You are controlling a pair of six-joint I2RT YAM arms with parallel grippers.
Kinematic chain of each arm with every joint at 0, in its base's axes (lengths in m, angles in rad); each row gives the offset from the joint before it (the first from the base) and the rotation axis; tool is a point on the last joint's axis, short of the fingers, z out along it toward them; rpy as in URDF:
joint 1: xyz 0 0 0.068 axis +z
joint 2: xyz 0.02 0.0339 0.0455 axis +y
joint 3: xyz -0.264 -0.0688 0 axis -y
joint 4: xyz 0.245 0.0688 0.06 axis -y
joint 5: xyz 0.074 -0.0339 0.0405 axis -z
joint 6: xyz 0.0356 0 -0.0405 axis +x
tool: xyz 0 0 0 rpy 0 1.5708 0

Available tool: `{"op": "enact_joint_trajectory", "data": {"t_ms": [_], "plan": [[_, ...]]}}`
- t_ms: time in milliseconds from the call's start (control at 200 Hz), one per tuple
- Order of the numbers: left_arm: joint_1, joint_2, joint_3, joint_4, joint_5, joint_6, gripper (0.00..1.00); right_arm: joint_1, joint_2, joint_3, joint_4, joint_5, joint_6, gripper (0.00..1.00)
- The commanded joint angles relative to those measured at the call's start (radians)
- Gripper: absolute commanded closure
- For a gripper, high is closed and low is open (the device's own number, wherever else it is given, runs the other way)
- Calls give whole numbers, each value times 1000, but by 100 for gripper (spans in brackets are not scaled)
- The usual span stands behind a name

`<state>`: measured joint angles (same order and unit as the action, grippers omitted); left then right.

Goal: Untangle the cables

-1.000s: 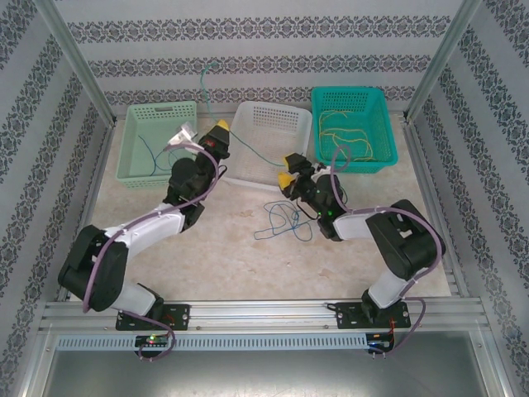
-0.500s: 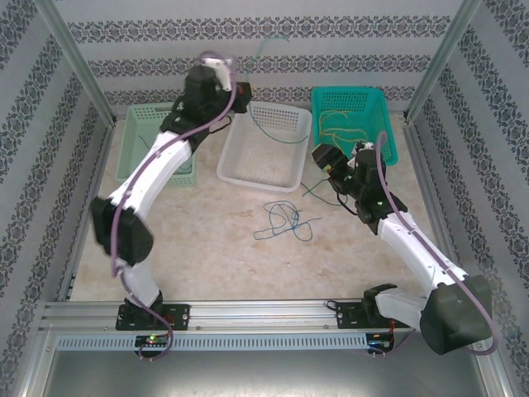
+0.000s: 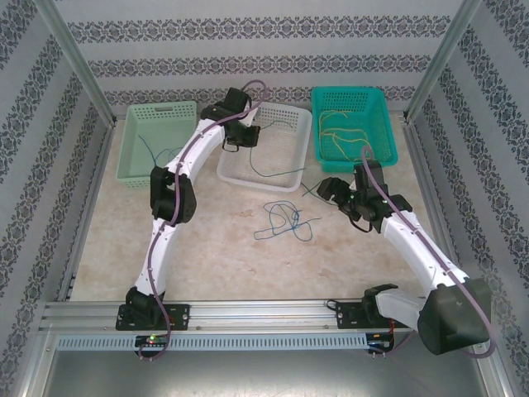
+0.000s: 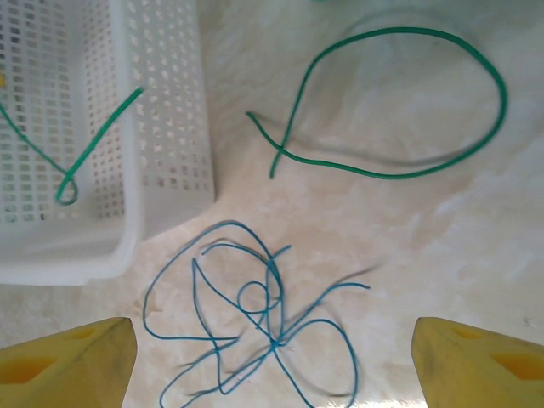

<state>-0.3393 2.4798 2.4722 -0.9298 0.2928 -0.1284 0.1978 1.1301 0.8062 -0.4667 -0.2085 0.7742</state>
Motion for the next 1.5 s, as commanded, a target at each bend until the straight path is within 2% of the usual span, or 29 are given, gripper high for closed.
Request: {"op": "enact_joint_trajectory", "data": {"t_ms": [0,140,255,310,365,395,445,480,500,704,809,869,979,1184,1494], "plan": [[23,-12,45,-90,-36,50,100,-12,-28,-23,-50,28,-29,15],[41,-25,45,-95,-56,68,100,-13,-17,-32,-45,17,-24,15],[43,-28,51,-91,-50,82,85,-13,2,-29,-33,8,-23,15],[42,-23,50,-93,-45,77,66,-13,11,-25,-33,12,-28,15],[42,-21,48,-100,-22,69,55,-13,23,-21,-34,20,-36,16],[43,-23,43,-100,-10,67,46,-13,30,-19,-33,21,-40,16],[38,-33,36,-98,-5,57,16,-12,46,-13,-34,26,-48,17],[36,-48,25,-90,7,56,3,-12,57,-8,-36,27,-56,17],[32,-61,15,-80,12,51,0,-12,66,-4,-40,30,-61,18],[-21,-266,-148,108,54,18,0,-14,162,21,6,41,-59,24],[-41,-331,-181,147,95,-17,0,-15,238,57,-8,104,-74,27],[-50,-368,-214,165,110,-32,0,-30,282,82,-23,136,-75,28],[-55,-458,-343,238,127,-61,0,-71,346,98,-4,114,-47,30],[-53,-592,-607,318,37,-55,0,-84,433,129,4,103,11,30],[-45,-705,-837,421,29,-53,0,-87,535,178,1,143,137,31]]}}
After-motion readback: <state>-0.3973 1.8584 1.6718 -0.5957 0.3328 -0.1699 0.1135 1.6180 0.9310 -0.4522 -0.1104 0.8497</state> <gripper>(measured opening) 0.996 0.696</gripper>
